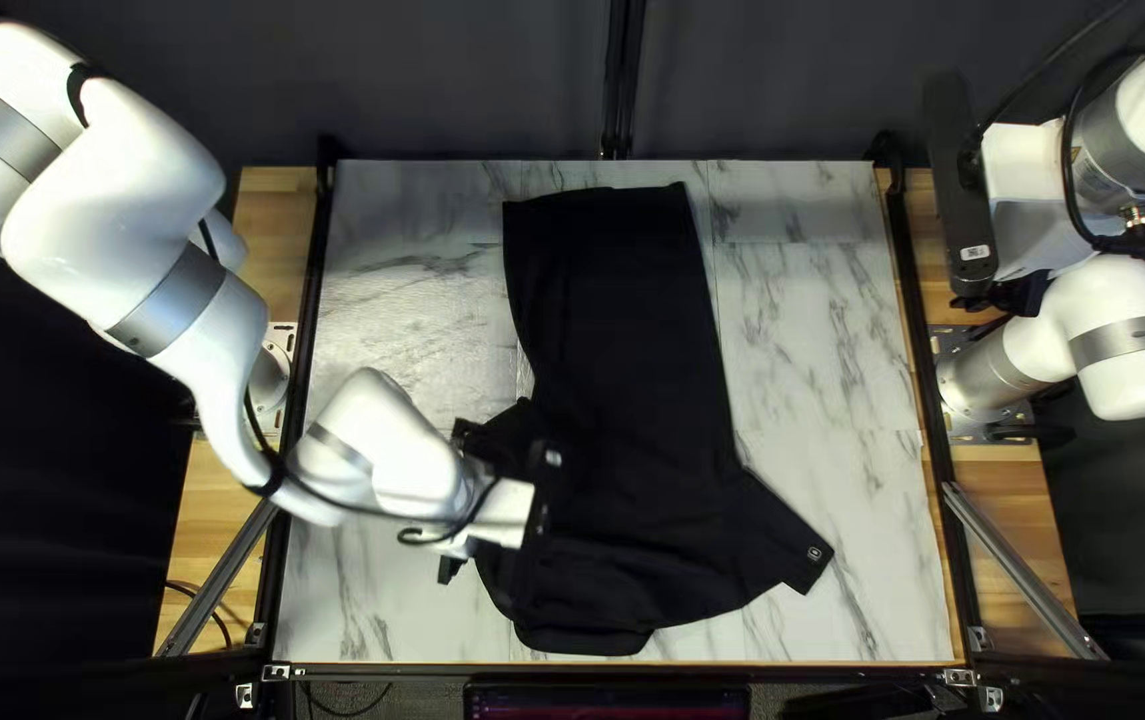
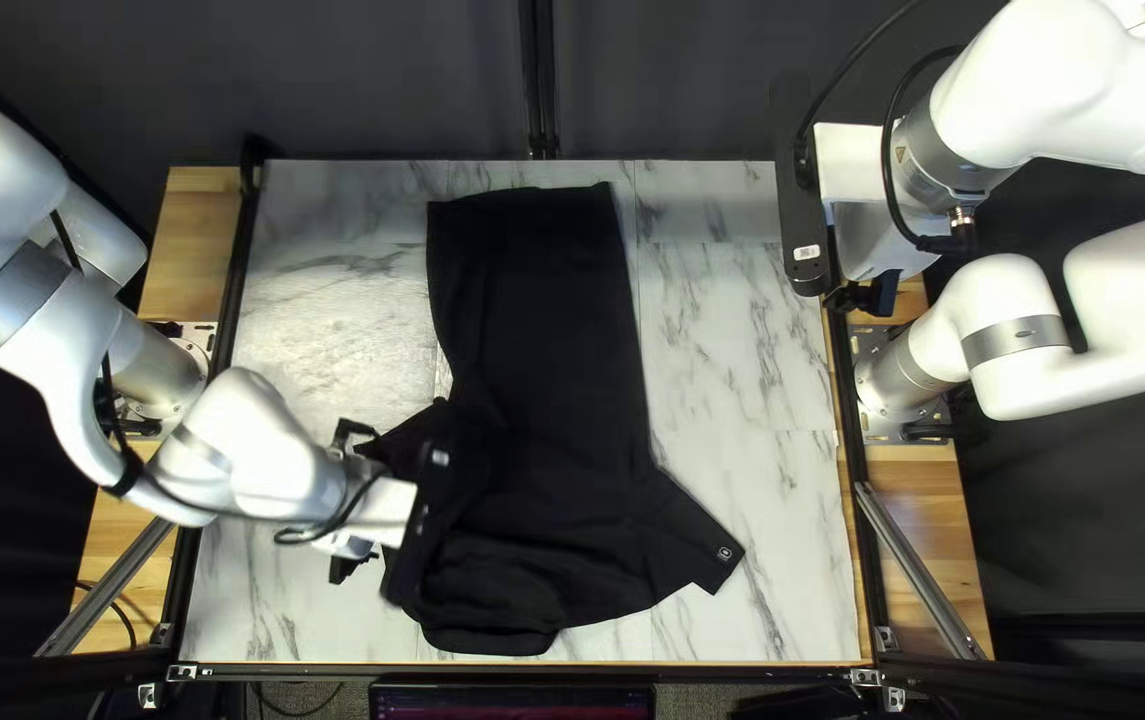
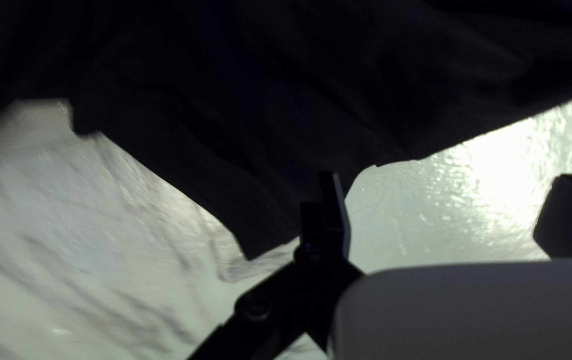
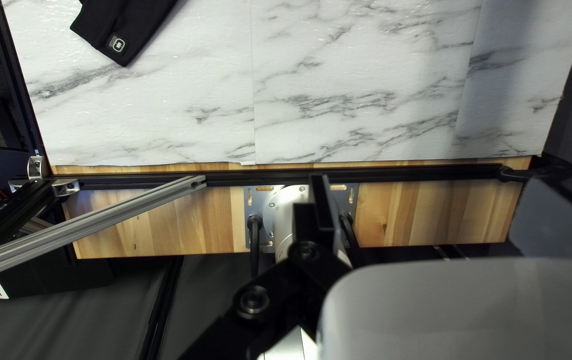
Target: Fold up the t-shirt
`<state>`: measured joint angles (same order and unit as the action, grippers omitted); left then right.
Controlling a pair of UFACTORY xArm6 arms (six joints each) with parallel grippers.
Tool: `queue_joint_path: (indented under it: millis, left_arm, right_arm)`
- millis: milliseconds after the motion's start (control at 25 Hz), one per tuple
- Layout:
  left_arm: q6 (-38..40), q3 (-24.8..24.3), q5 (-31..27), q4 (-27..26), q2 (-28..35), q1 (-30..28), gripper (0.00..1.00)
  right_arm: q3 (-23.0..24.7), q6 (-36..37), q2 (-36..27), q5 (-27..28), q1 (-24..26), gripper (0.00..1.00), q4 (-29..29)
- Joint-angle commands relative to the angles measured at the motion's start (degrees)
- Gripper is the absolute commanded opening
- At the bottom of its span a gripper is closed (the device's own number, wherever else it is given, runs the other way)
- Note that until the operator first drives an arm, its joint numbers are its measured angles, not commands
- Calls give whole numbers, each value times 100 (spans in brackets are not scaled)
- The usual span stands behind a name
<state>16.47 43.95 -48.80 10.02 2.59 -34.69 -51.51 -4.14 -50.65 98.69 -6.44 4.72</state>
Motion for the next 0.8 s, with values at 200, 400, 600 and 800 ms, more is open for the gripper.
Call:
queue_joint_path:
  millis: [200, 400, 600, 800]
  left_arm:
    - [-707, -572, 414, 126, 502, 131, 100]
    - [-1651, -1043, 521, 785, 975, 102, 100]
    - [-1651, -1043, 521, 785, 975, 102, 100]
    - [-1651, -1043, 521, 785, 975, 102, 100]
  right_arm:
    - [0, 0, 0, 0, 0, 100, 0]
    - [0, 0, 0, 0, 0, 100, 0]
    - [0, 0, 0, 0, 0, 100, 0]
    - [0, 0, 0, 0, 0, 100, 0]
